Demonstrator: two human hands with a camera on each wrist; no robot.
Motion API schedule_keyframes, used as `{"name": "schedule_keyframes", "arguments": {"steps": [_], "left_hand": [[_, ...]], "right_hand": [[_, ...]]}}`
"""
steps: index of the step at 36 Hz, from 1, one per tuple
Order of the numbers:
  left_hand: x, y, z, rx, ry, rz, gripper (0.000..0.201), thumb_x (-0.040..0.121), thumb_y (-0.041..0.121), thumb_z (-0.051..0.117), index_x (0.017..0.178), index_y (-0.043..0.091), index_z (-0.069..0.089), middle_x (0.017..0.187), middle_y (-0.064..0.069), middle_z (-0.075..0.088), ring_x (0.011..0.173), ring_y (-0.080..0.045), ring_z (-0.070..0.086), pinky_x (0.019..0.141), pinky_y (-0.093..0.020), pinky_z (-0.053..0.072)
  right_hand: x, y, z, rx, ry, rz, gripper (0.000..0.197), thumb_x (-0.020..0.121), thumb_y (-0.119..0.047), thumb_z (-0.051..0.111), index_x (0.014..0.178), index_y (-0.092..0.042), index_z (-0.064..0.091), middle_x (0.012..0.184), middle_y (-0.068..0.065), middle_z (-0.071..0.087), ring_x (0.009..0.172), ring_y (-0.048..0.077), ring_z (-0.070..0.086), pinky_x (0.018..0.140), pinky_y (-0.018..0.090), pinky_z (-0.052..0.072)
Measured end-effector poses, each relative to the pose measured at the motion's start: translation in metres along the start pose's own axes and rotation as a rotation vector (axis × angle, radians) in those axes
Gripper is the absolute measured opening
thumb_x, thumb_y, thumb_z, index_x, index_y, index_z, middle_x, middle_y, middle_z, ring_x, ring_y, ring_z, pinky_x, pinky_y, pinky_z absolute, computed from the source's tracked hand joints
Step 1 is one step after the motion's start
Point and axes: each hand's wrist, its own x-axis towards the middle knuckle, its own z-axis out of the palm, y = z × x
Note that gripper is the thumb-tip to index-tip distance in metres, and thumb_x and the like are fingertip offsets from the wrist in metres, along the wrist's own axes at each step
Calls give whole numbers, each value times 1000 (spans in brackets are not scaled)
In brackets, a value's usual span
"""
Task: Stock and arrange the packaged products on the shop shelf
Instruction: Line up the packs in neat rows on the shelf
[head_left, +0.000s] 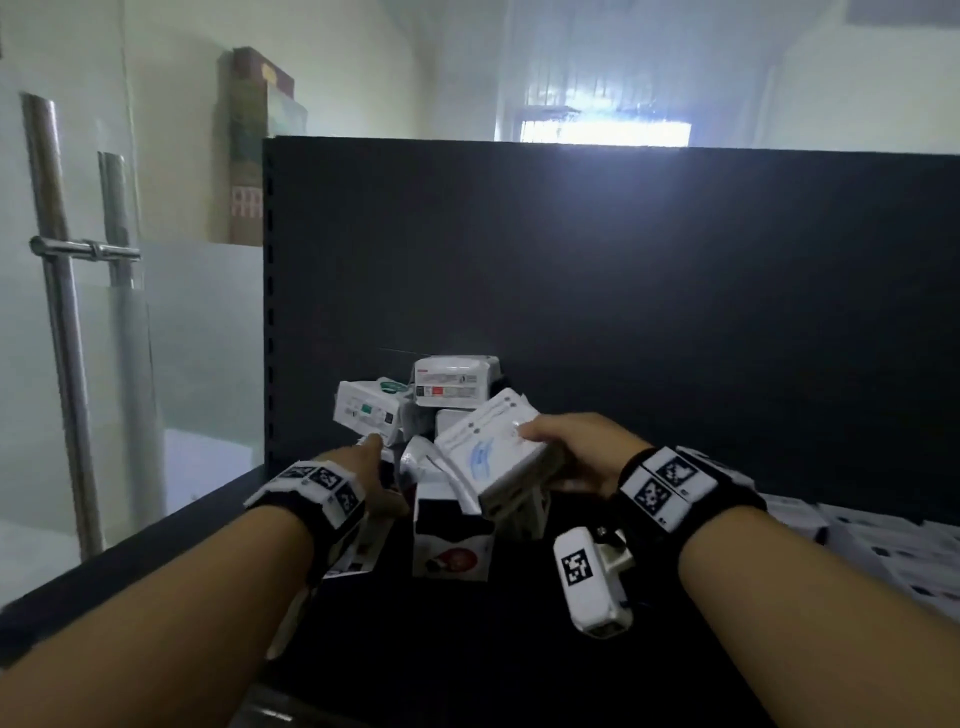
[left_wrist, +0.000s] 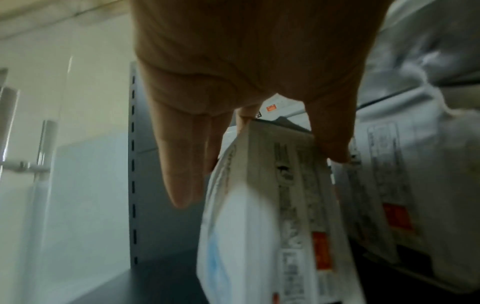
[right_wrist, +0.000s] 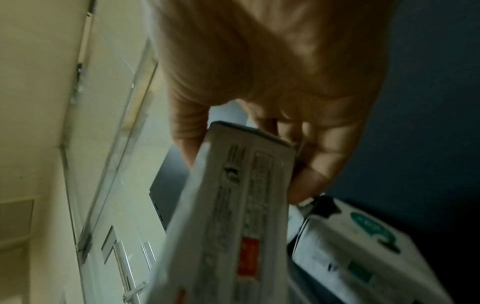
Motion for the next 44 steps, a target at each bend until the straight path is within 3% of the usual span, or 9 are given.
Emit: {"name": "schedule_keyframes", "arguments": {"steps": [4,8,12,19,23,29,35,41,44], "left_hand": [[8,0,3,-35,25,-60,92,59,66,69,125,15,28,108,-5,60,92,-26,61,69,-29,43],[13,-3,7,-188,71,-176,100,65,55,73,138,14,18,115,-10,58,105,-30,60,74,-31,44],[4,-12,4,-321,179,-281,83,68,48,73,126,8,29,122,-20,55,109,-38,56,84,-38,47],[-38,-29,-24,-586,562,-359,65,71,52,70,105,6,39,104,-26,57,88,-42,58,78,-46,49],[-61,-1,-71,-657,548,-204,72,70,56,69,112,1,48,110,-28,58,92,-44,59,80,-48,51],[-98,103,-77,-832,398,83,41,78,31,66,112,16,51,100,-12,58,88,-32,61,71,-46,57],[-116,175,-24,-957,137,89,6,74,18,63,76,13,59,71,-12,57,68,-29,59,67,-44,54],[-108,210,22,-1011,-74,-55,9,81,10,62,87,3,63,88,-17,60,72,-28,56,64,-30,48],[-107,219,39,-1001,-93,-83,23,85,10,60,105,-2,63,110,-20,62,100,-33,60,87,-37,50]], "right_hand": [[-21,1,-36,-125,-6,-109,72,74,-10,77,139,-12,47,126,8,62,107,22,64,90,36,54],[-49,8,-63,-276,9,-177,85,75,-9,77,147,-17,35,142,-1,49,113,11,56,65,10,50],[-75,15,-84,-556,69,-219,80,71,-15,80,142,-17,43,134,0,53,118,17,55,101,35,47],[-108,39,-109,-880,41,-129,74,70,-29,82,135,-20,46,128,0,52,111,18,55,95,32,49],[-111,47,-115,-856,77,-91,67,72,-31,80,130,-17,50,123,2,57,105,19,59,88,34,53],[-114,56,-128,-413,260,-59,42,80,-29,72,114,-8,58,109,11,61,94,28,64,75,38,56],[-126,65,-161,409,297,-5,32,85,-32,66,112,-15,63,117,12,63,105,28,62,83,45,57],[-137,89,-182,853,151,75,54,79,-31,66,129,-12,59,134,14,55,118,32,56,72,45,55],[-144,103,-185,886,104,76,59,77,-32,67,130,-8,58,135,18,54,121,32,55,72,44,55]]}}
